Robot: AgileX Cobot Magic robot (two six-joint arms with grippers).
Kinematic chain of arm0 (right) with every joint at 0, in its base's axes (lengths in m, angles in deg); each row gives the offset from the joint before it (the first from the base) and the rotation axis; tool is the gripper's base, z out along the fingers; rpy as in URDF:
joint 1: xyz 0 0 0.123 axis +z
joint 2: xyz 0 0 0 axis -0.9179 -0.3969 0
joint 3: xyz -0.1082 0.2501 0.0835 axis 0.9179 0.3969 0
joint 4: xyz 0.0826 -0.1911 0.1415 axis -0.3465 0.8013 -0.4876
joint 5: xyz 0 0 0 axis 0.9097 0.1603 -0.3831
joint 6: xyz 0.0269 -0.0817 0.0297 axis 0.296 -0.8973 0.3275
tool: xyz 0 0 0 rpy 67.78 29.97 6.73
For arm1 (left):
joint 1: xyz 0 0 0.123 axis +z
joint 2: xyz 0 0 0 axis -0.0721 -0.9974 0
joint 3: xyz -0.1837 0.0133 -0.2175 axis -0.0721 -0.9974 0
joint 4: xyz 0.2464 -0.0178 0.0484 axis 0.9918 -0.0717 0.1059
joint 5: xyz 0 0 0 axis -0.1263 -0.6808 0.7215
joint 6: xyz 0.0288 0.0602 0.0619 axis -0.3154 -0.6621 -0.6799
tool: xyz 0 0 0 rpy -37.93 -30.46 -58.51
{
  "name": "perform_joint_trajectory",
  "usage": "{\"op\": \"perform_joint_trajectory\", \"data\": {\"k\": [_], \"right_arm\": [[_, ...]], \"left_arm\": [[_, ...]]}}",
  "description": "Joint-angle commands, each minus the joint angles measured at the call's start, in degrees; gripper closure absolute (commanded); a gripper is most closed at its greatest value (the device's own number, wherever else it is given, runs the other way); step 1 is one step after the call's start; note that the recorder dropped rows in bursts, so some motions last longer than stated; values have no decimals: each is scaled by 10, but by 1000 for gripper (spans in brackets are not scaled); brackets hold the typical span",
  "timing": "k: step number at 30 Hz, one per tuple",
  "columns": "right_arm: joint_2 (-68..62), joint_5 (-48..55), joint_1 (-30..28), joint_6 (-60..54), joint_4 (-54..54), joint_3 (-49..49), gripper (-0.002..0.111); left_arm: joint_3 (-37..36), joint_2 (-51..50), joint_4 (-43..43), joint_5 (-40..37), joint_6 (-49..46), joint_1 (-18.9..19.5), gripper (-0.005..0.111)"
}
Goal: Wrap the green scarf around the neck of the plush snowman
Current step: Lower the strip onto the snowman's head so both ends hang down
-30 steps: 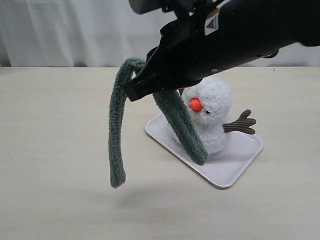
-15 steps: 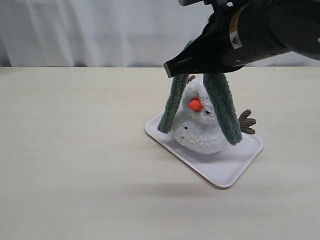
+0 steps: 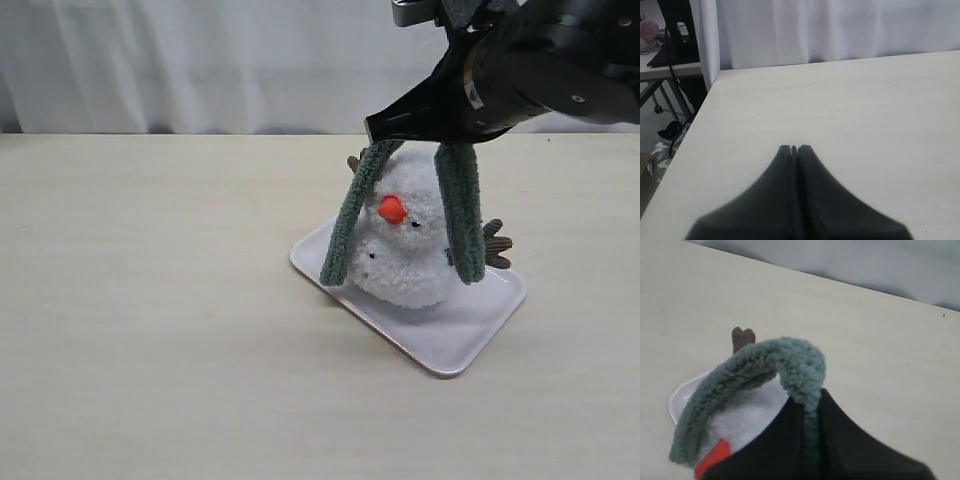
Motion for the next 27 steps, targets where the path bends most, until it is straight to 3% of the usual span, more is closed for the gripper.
{"op": "perform_joint_trajectory", "data": {"k": [1,5,13,21,27], "right_arm": [[-10,-5,-28,5,6,0,104],[-24,-27,-43,6,-5,0,104],[-34,-165,-42,6,-9,0,104],[-37,-109,-78,37,17,0,104],[-65,-90,-101,-4,-40,0,104]], "left_arm": [[-1,1,-1,7,0,1,107],[-1,1,-1,9,0,1,107],[-1,1,-1,8,0,1,107],[-1,1,-1,8,0,1,107],[-1,1,-1,8,0,1,107]]}}
